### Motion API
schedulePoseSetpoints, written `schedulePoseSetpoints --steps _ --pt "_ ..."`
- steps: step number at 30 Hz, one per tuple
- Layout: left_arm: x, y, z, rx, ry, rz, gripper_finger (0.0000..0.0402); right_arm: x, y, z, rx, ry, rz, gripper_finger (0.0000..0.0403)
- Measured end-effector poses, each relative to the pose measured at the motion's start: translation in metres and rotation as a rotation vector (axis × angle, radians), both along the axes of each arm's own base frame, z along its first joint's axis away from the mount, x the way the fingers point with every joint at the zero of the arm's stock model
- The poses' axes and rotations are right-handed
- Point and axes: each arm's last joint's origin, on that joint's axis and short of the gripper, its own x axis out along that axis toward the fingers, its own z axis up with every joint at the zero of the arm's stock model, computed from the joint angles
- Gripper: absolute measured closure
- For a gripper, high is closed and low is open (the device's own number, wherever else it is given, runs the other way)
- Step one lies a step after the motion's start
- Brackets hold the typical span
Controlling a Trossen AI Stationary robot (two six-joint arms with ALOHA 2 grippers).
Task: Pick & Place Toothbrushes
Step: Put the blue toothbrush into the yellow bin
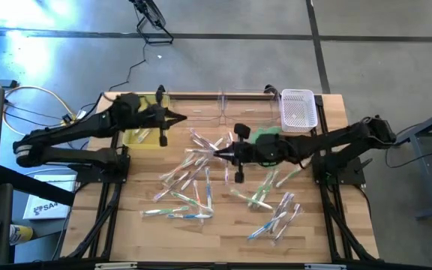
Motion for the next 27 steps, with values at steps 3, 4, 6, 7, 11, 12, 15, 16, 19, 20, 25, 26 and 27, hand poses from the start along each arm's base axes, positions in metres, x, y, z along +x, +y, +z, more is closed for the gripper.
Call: schedulePoseSetpoints --steps 3,4,6,7,11,12,15,16,19,20,25,26,27 --pt "0.013 0.012 -0.004 -0.017 -0.033 -0.088 0.0401 0.001 -0.013 0.001 -0.019 -0.002 -0.009 0.0395" --pt "0.018 0.015 -0.005 -0.014 -0.052 -0.119 0.0401 0.001 -0.018 0.001 -0.021 -0.003 -0.016 0.0395" --pt "0.027 0.021 -0.006 -0.003 -0.093 -0.181 0.0401 0.001 -0.026 0.002 -0.018 -0.004 -0.025 0.0395" --pt "0.032 0.023 -0.006 0.003 -0.114 -0.214 0.0401 0.001 -0.029 0.002 -0.017 -0.009 -0.028 0.0395" --pt "0.049 0.028 -0.014 0.006 -0.15 -0.294 0.0401 0.001 -0.037 0.006 -0.042 -0.034 -0.049 0.0395" --pt "0.051 0.029 -0.015 0.004 -0.157 -0.295 0.0401 0.0 -0.039 0.008 -0.045 -0.043 -0.054 0.0395" --pt "0.055 0.031 -0.016 -0.006 -0.172 -0.293 0.0401 -0.003 -0.043 0.014 -0.046 -0.076 -0.067 0.0395" --pt "0.056 0.031 -0.016 -0.016 -0.178 -0.292 0.0401 -0.004 -0.044 0.015 -0.046 -0.081 -0.072 0.0395" --pt "0.056 0.031 -0.013 -0.056 -0.204 -0.291 0.0401 -0.004 -0.047 0.016 -0.046 -0.088 -0.083 0.0395" --pt "0.056 0.031 -0.013 -0.061 -0.212 -0.292 0.0401 -0.004 -0.048 0.016 -0.049 -0.09 -0.085 0.0395" --pt "0.055 0.031 -0.005 -0.021 -0.278 -0.313 0.0376 -0.004 -0.049 0.017 -0.106 -0.091 -0.129 0.0395" --pt "0.055 0.03 -0.003 -0.011 -0.293 -0.327 0.0367 -0.004 -0.049 0.017 -0.113 -0.091 -0.138 0.0395" --pt "0.054 0.03 -0.002 0.0 -0.308 -0.339 0.0356 -0.004 -0.05 0.018 -0.121 -0.095 -0.149 0.0395"
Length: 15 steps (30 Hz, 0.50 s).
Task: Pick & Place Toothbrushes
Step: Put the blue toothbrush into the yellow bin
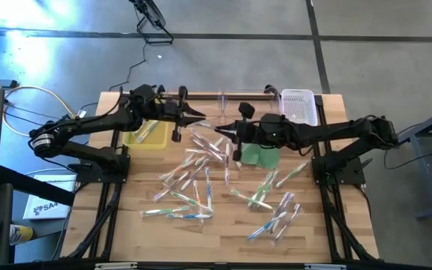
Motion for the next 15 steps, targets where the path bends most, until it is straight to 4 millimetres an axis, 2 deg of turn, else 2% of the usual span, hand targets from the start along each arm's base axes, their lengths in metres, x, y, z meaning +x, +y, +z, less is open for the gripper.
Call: schedulePoseSetpoints --steps 8,11,15 --pt "-0.001 -0.002 0.004 0.035 -0.036 -0.036 0.0258 0.0 -0.006 0.003 -0.006 -0.028 -0.028 0.0395" --pt "0.002 -0.008 0.004 0.038 -0.038 -0.053 0.0237 0.0 -0.006 0.003 -0.005 -0.029 -0.028 0.0395" --pt "0.007 -0.02 0.004 0.035 -0.048 -0.062 0.023 0.0 -0.006 0.003 -0.003 -0.028 -0.027 0.0395"
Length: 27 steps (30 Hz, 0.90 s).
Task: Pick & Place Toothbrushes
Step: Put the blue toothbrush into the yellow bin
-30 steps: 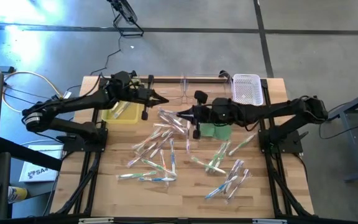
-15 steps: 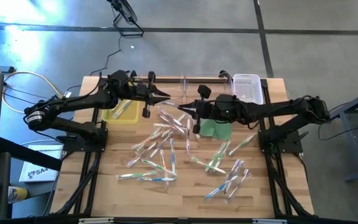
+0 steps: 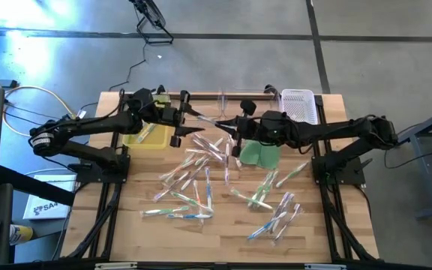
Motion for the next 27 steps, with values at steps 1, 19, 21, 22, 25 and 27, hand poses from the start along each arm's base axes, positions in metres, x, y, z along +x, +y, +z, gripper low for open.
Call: schedulePoseSetpoints --steps 1,19,21,22,25,27 --pt "0.002 -0.003 -0.001 -0.001 -0.003 0.013 0.023 0.0 0.0 0.0 0.0 0.001 0.0 0.0395" --pt "0.015 -0.018 -0.004 -0.031 -0.023 0.095 0.0229 0.0 0.002 -0.004 0.028 0.031 0.028 0.0395" --pt "0.017 -0.021 -0.005 -0.034 -0.019 0.094 0.0229 0.0 0.001 -0.004 0.03 0.033 0.027 0.0395" --pt "0.017 -0.02 -0.005 -0.035 -0.019 0.097 0.0229 0.0 0.002 -0.004 0.03 0.036 0.027 0.0395" --pt "0.018 -0.02 -0.005 -0.037 -0.028 0.102 0.0235 0.0 0.001 -0.004 0.03 0.037 0.026 0.0395" --pt "0.019 -0.02 -0.007 -0.045 -0.014 0.101 0.0249 0.0 0.002 -0.004 0.03 0.037 0.027 0.0395"
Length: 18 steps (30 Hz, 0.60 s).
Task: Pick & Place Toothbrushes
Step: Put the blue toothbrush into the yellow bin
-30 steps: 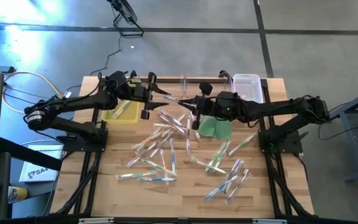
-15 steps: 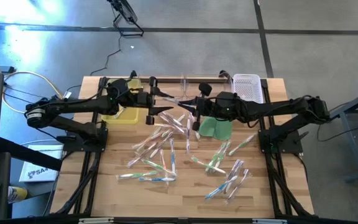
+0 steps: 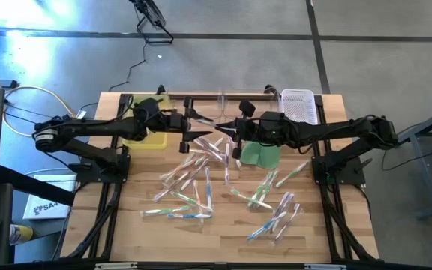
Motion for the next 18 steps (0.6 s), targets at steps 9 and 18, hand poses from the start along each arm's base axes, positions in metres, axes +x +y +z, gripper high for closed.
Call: schedulePoseSetpoints --steps 9,18 --pt "-0.0003 0.0003 0.0005 -0.003 -0.003 0.004 0.0368 0.0 0.0004 -0.0002 -0.001 0.003 0.005 0.0395" --pt "-0.0002 0.0001 -0.0003 0.008 0.004 0.001 0.0378 0.0001 0.0023 -0.0006 0.005 0.006 0.023 0.035"
